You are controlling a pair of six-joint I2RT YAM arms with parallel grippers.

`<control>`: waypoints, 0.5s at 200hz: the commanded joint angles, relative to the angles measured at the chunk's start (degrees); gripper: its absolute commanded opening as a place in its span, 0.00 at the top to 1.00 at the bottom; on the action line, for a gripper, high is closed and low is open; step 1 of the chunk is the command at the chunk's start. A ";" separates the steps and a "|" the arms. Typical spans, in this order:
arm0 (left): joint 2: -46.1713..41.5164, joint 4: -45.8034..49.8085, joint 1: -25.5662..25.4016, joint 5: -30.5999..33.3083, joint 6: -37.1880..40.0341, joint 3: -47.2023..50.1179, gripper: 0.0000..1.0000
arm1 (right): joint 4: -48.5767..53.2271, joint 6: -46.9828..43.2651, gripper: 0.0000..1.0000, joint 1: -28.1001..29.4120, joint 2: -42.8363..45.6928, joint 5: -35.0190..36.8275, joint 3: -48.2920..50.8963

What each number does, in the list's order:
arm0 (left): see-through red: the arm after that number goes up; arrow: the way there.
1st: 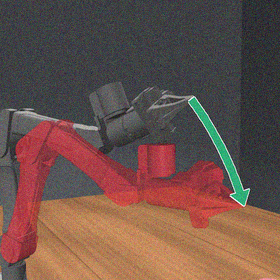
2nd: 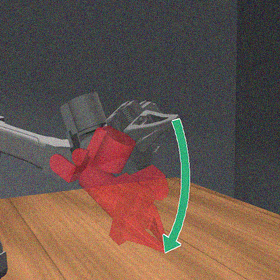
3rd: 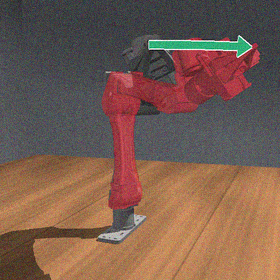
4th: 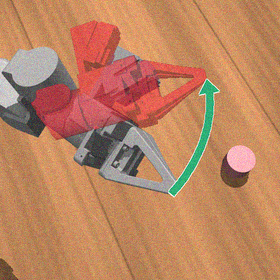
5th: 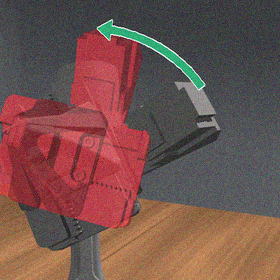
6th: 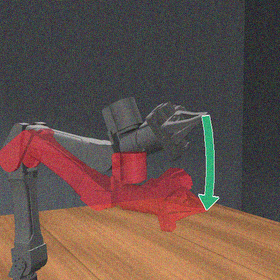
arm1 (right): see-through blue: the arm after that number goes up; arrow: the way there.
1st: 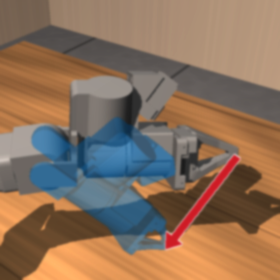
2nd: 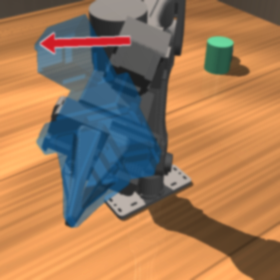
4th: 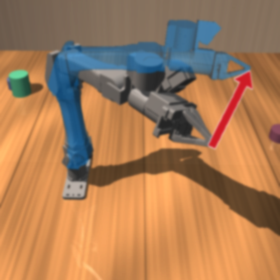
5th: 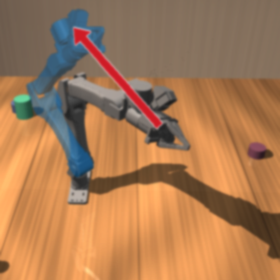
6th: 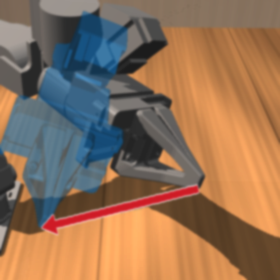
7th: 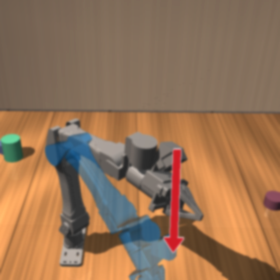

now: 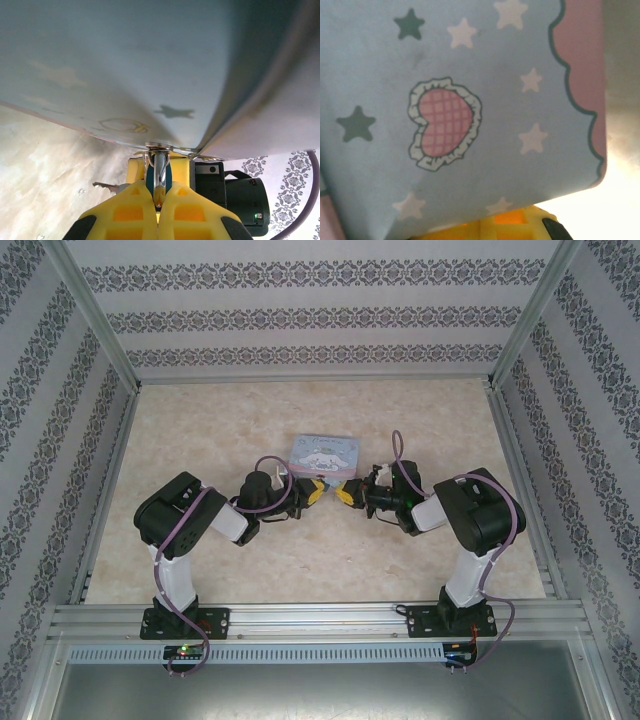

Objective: Unlock the padlock with the key

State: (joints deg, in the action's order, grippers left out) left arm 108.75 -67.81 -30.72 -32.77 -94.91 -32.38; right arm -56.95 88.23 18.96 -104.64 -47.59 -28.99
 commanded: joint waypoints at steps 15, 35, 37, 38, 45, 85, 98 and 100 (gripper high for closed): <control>-0.12 -0.95 -1.25 -3.59 1.27 -0.17 1.00 | -2.09 -1.99 1.00 0.17 2.51 -1.58 -0.74; -0.12 -0.27 -1.10 -3.13 1.13 -0.32 1.00 | -1.90 -2.25 1.00 0.42 3.43 -1.96 0.44; -0.05 -0.23 -1.12 -3.10 1.18 -0.38 1.00 | -1.86 -2.26 1.00 0.41 3.53 -1.93 0.50; -0.08 -0.18 -1.11 -3.09 1.20 -0.39 1.00 | -1.86 -2.31 1.00 0.39 3.64 -1.91 0.60; -0.11 0.08 -1.07 -3.08 1.31 -0.45 1.00 | -1.64 -2.43 1.00 0.39 4.10 -2.04 1.06; -0.12 0.97 -1.03 -2.73 1.57 -0.49 1.00 | -0.15 -2.93 1.00 0.51 6.94 -2.24 2.66; -0.12 1.18 -1.02 -2.57 1.57 -0.43 1.00 | 0.08 -3.04 1.00 0.53 7.20 -2.24 2.95; -0.16 1.19 -1.01 -2.56 1.57 -0.45 1.00 | 0.15 -3.08 1.00 0.52 7.29 -2.15 3.02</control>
State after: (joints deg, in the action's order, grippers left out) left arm 108.75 -67.33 -30.76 -33.89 -94.76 -32.38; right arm -55.68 87.00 19.00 -99.37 -48.99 -26.72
